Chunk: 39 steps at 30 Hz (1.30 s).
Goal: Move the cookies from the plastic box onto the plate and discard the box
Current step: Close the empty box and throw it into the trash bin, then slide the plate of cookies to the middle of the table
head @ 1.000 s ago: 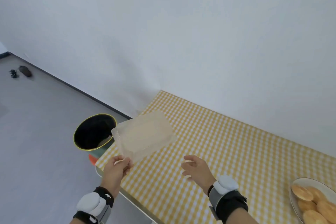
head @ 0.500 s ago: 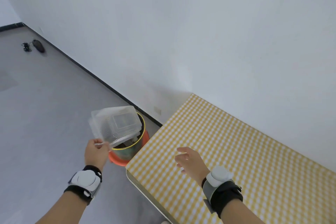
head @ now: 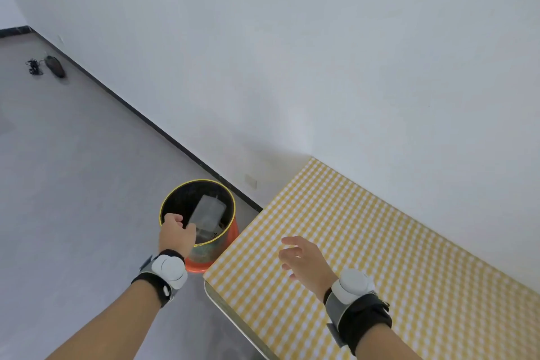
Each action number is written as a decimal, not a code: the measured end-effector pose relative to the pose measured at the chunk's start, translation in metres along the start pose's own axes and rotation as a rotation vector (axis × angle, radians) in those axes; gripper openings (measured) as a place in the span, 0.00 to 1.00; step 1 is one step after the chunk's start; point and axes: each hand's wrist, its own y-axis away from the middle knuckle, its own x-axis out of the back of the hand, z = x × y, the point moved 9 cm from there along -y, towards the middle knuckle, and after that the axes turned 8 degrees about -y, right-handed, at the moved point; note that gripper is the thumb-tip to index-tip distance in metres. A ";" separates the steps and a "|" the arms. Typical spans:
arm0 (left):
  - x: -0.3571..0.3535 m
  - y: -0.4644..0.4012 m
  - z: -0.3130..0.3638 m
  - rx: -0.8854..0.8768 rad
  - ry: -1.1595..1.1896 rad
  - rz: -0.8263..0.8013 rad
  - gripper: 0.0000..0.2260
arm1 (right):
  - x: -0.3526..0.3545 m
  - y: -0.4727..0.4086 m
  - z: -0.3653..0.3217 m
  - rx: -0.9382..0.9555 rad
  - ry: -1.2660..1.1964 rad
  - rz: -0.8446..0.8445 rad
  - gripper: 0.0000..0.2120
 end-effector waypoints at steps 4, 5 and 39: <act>-0.022 0.020 0.015 -0.083 -0.036 -0.062 0.15 | 0.011 0.006 0.003 0.006 -0.024 0.009 0.17; -0.029 0.025 0.020 -0.103 -0.047 -0.083 0.15 | 0.017 0.008 0.004 0.009 -0.034 0.013 0.17; -0.442 0.543 0.178 -0.495 -0.365 -0.860 0.10 | 0.474 0.345 0.351 -0.142 -0.556 0.618 0.11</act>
